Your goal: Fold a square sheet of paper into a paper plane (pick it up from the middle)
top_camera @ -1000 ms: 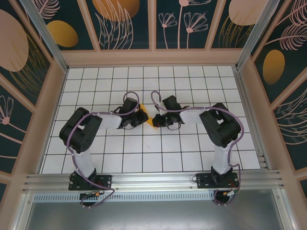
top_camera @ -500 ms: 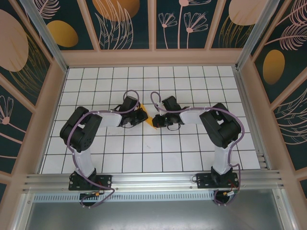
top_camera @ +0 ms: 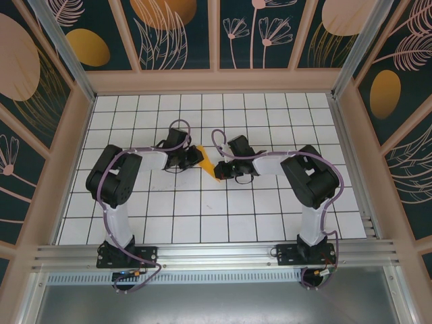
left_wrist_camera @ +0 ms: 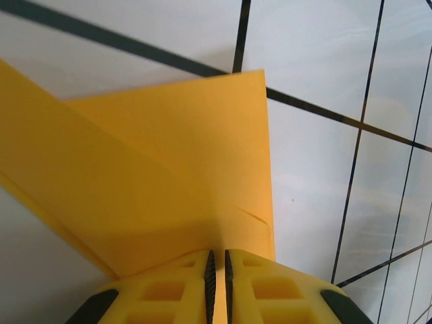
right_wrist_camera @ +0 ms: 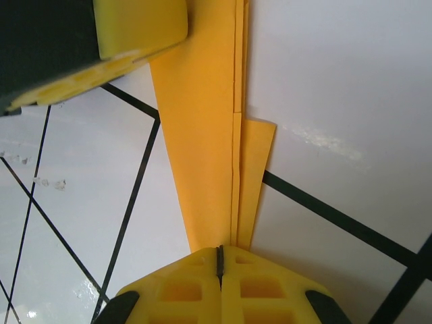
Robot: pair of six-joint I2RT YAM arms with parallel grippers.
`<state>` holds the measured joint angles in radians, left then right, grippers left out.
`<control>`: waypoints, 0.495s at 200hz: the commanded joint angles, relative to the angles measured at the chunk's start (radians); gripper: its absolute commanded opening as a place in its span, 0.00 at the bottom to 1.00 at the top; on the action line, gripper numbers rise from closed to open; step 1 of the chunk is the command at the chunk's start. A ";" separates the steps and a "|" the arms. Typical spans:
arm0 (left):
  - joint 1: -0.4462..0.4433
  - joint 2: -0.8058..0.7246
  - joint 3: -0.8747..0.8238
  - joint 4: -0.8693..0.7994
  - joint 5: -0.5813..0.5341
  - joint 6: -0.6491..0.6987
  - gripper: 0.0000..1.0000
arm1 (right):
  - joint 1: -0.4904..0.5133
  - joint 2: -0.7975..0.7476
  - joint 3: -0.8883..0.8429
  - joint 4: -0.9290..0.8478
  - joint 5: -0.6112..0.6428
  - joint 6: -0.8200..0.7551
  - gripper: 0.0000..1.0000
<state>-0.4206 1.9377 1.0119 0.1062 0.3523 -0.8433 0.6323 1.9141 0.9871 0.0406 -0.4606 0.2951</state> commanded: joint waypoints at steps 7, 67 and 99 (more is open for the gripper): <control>0.091 0.068 0.059 -0.077 -0.166 0.099 0.16 | -0.008 0.095 -0.074 -0.209 0.174 -0.020 0.00; 0.156 0.066 0.108 -0.134 -0.186 0.148 0.19 | -0.010 0.093 -0.076 -0.209 0.175 -0.020 0.00; 0.186 0.032 0.103 -0.140 -0.200 0.149 0.20 | -0.010 0.083 -0.068 -0.198 0.152 -0.018 0.00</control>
<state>-0.2916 1.9820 1.1130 0.0250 0.3122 -0.7353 0.6323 1.9148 0.9852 0.0498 -0.4572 0.2951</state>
